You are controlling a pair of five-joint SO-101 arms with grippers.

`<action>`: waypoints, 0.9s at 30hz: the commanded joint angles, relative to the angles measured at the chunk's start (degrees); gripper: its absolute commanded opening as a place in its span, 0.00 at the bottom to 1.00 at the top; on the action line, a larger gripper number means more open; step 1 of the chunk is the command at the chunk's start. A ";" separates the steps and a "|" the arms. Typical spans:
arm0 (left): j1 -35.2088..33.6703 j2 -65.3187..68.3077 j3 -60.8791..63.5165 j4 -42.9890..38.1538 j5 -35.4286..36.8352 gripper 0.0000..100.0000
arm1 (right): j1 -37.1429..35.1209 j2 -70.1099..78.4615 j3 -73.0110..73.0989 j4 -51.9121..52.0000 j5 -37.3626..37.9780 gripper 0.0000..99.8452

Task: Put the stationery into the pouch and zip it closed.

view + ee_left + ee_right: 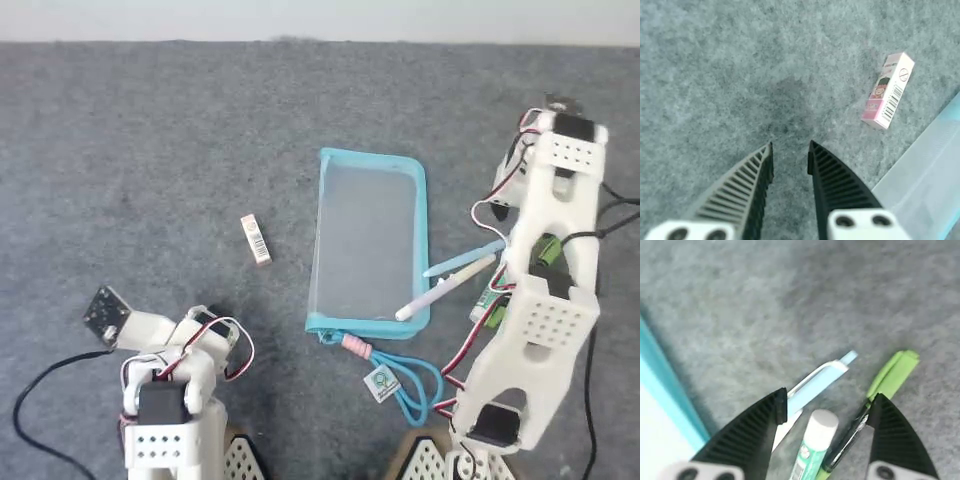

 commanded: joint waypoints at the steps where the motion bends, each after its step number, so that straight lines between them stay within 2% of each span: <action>1: -0.44 0.09 -0.75 -0.53 -0.62 0.11 | -2.42 -11.03 0.62 2.42 2.90 0.26; 5: -0.44 0.09 -0.75 -0.53 -0.62 0.11 | -5.49 -23.69 13.71 0.66 3.43 0.26; 11: -0.44 0.09 -0.75 -0.53 -0.62 0.11 | -15.52 -41.54 46.77 -15.78 4.75 0.26; 14: -0.44 0.09 -0.75 -0.53 -0.62 0.11 | -22.11 -43.82 56.09 -22.64 2.37 0.26; 18: -0.44 0.09 -0.75 -0.53 -0.62 0.11 | -24.92 -40.57 56.88 -24.57 -8.53 0.26; 23: -0.53 0.09 -0.75 -0.53 -0.62 0.11 | -23.52 -31.87 52.48 -24.57 -13.36 0.26; 27: -0.53 0.09 -0.75 -0.53 -0.62 0.11 | -21.14 -23.60 48.53 -22.81 -14.33 0.26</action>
